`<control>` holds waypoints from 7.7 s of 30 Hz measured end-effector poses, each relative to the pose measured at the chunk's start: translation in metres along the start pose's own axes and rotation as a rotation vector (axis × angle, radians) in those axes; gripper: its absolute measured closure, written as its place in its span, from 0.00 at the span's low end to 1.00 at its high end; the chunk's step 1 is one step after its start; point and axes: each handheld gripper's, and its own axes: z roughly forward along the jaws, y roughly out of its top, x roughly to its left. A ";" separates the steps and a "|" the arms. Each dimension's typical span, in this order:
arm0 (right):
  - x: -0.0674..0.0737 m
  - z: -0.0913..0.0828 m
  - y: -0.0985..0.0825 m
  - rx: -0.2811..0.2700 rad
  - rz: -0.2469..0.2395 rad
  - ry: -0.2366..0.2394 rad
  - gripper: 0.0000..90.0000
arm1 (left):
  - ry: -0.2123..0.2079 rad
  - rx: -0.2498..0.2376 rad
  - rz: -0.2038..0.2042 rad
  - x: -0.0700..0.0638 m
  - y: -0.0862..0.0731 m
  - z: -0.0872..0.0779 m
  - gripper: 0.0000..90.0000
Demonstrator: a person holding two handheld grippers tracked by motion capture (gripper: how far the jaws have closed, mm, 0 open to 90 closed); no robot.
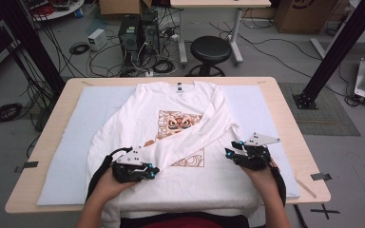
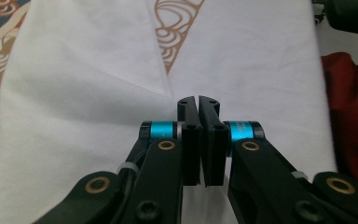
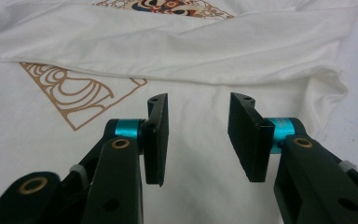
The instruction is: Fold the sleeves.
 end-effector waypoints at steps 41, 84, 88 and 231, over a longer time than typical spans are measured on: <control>-0.045 0.052 0.038 0.100 0.060 -0.177 0.68 | 0.179 0.041 -0.191 0.030 -0.026 -0.017 0.88; -0.031 0.148 0.085 0.232 0.056 0.040 0.81 | 0.235 -0.123 -0.238 0.031 -0.024 -0.042 0.60; -0.028 0.151 0.087 0.216 0.039 0.038 1.00 | 0.230 -0.120 -0.234 0.031 -0.023 -0.043 0.60; 0.004 -0.008 0.012 -0.092 -0.048 -0.090 0.52 | 0.234 -0.093 -0.186 0.038 0.010 -0.032 0.97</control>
